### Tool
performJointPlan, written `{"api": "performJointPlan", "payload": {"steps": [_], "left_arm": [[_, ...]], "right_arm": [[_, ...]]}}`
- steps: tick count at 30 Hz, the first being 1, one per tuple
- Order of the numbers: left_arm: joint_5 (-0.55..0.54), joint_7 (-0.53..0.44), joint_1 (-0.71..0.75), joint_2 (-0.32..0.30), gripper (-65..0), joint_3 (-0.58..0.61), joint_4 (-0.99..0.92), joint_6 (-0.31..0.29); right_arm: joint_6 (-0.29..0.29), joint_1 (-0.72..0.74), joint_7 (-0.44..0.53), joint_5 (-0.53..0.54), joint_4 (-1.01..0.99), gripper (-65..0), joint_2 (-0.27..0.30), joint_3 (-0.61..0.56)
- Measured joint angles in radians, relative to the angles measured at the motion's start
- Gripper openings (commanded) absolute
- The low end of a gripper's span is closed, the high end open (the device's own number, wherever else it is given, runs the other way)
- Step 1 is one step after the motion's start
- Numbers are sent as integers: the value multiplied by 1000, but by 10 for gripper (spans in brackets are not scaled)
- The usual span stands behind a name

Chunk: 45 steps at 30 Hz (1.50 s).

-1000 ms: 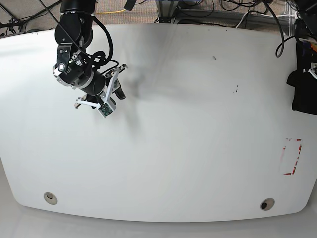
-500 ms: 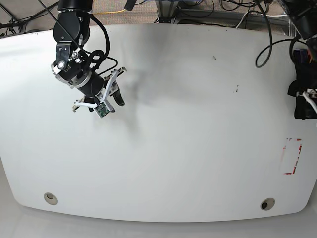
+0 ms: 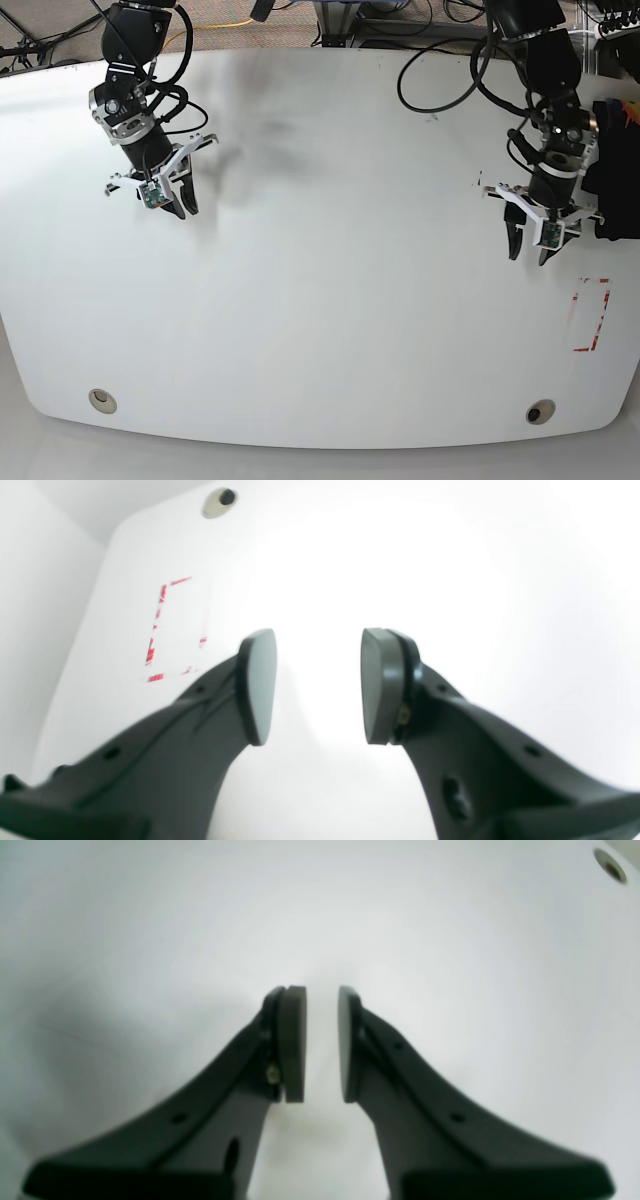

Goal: Fold the T-shirt properly

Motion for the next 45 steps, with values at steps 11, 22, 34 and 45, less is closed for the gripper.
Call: {"api": "performJointPlan", "payload": {"steps": [11,22,34,45], "left_arm": [[6,-116,299,113,-403,163,71,171],[-31,-137,785,169,-406,269,238,176],[-329,-155,1025,-2,-407,292,140,187],[-325,-240,907,-20,-407,293,-246,187]], "right_arm": [[0,-236,20,133,15,-560,-3,84],[3,-580,29,348,74,-561,-39,185],[6,-804,92,372,56,-563,-135,158],[-2,-766,90,294,-209,-563,-134,68]]}}
